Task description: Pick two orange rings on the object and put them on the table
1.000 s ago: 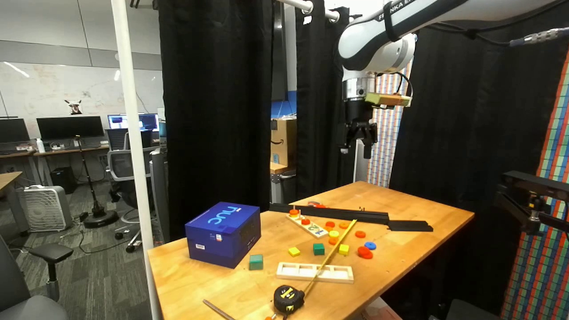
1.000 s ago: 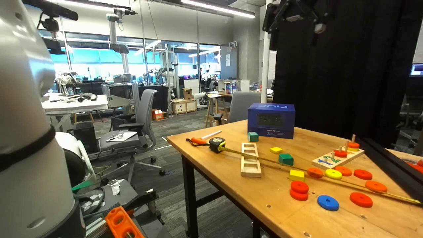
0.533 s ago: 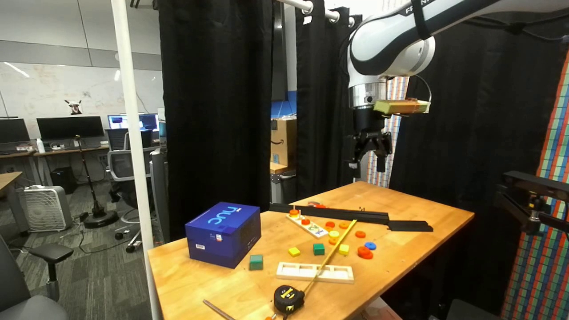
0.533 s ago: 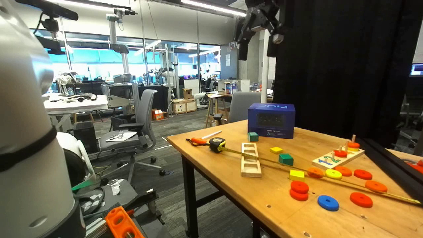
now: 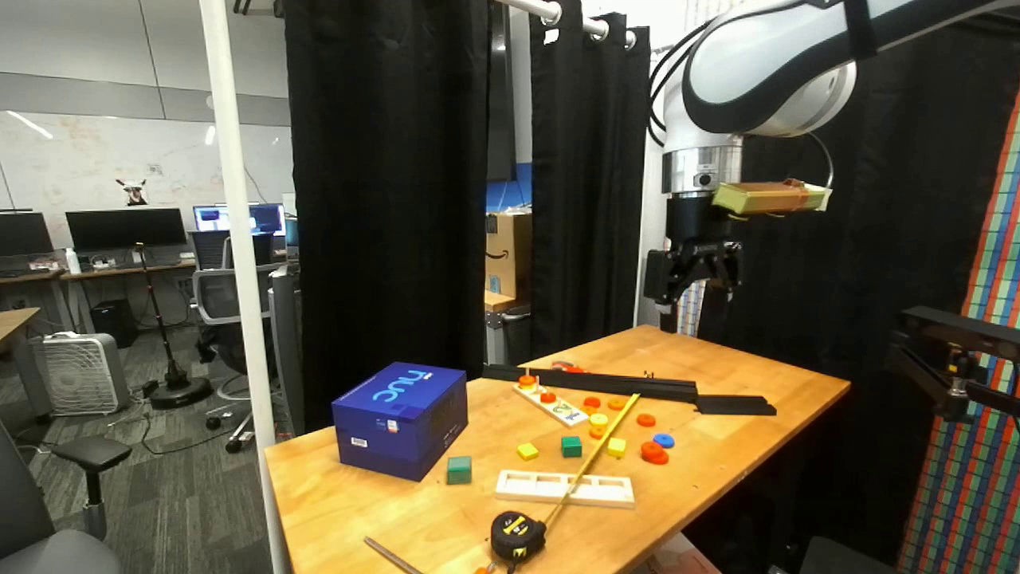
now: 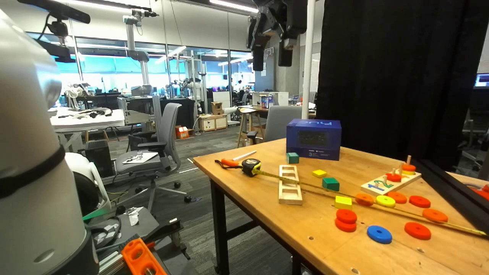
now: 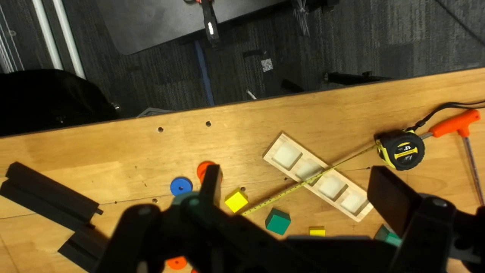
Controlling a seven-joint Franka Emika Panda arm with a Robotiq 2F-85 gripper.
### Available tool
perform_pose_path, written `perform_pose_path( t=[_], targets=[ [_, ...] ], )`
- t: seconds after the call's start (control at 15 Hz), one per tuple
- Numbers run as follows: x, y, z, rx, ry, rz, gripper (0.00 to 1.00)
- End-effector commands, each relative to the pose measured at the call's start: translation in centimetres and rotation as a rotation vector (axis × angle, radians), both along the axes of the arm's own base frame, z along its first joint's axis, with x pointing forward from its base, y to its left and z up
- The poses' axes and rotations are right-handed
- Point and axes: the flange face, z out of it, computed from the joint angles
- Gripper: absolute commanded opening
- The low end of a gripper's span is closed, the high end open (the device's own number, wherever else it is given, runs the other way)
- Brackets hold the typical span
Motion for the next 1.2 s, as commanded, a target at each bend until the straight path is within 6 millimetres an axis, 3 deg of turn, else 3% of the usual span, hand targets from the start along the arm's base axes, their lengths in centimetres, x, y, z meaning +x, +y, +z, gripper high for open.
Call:
perform_pose_path(
  t=[0.0,0.4,0.47,1.13],
  targets=[
    [-2.3,0.8,0.3,-0.027,-0.051,0.012,1.00],
    [-3.9,1.5,-0.3,-0.019,-0.044,0.071,1.00],
    [-3.0,1.0,-0.5,-0.004,-0.019,0.044,1.00],
    [-3.0,1.0,-1.0,-0.002,-0.007,0.044,1.00]
  ],
)
